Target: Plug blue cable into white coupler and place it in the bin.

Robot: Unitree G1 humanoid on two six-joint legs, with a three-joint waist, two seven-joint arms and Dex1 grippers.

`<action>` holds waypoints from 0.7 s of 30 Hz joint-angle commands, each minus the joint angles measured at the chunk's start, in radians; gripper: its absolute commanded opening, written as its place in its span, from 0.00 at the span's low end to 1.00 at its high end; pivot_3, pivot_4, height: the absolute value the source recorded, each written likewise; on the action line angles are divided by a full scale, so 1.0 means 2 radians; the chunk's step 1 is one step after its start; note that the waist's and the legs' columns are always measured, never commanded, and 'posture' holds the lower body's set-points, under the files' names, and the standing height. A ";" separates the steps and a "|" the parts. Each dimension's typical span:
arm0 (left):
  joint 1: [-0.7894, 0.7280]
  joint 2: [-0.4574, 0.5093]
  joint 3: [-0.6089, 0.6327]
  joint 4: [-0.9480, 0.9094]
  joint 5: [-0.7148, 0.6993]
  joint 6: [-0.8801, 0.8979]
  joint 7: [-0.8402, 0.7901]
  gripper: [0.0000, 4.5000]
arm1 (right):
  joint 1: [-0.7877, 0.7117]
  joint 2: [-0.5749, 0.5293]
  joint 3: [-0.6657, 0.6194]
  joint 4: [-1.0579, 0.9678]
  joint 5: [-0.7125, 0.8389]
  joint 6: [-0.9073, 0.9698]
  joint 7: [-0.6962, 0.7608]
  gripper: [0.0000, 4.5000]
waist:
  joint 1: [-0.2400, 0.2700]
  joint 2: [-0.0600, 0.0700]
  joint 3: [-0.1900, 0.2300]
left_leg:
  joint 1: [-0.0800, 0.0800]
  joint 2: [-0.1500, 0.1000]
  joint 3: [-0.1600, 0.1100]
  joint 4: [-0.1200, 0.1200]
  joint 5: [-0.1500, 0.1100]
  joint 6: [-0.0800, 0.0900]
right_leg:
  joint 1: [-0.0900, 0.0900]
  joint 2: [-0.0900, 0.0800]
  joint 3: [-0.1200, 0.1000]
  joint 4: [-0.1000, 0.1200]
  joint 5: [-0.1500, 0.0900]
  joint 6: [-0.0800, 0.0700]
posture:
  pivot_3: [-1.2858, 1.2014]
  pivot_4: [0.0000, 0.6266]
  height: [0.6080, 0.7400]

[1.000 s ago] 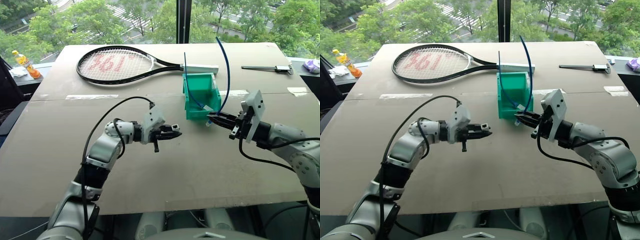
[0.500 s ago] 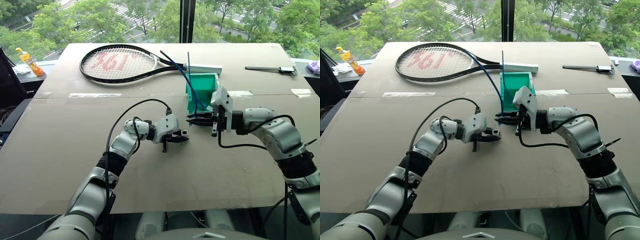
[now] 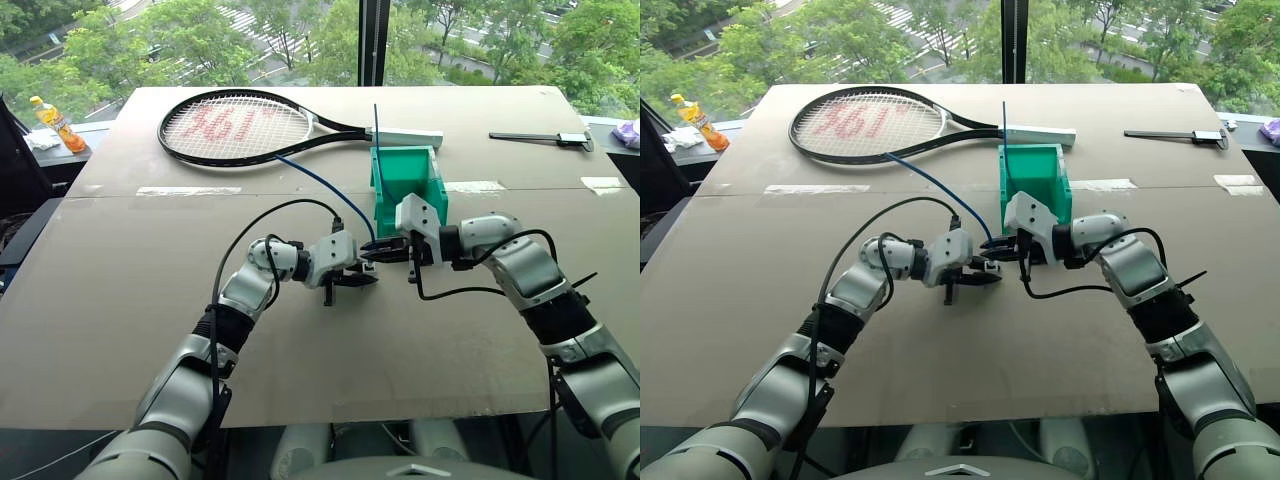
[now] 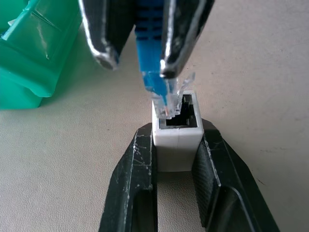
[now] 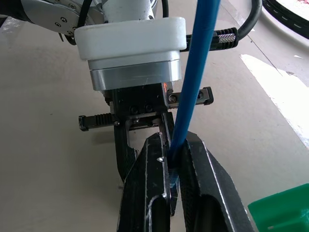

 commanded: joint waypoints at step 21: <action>0.002 -0.007 0.005 0.004 0.010 -0.014 -0.002 0.09 | -0.010 -0.004 0.020 0.044 -0.058 -0.011 0.062 0.00 | -0.001 0.000 -0.001 | 0.001 0.000 0.000 0.000 0.000 0.000 | 0.001 0.000 0.000 0.001 0.000 0.000 | 0.52 0.24 1.00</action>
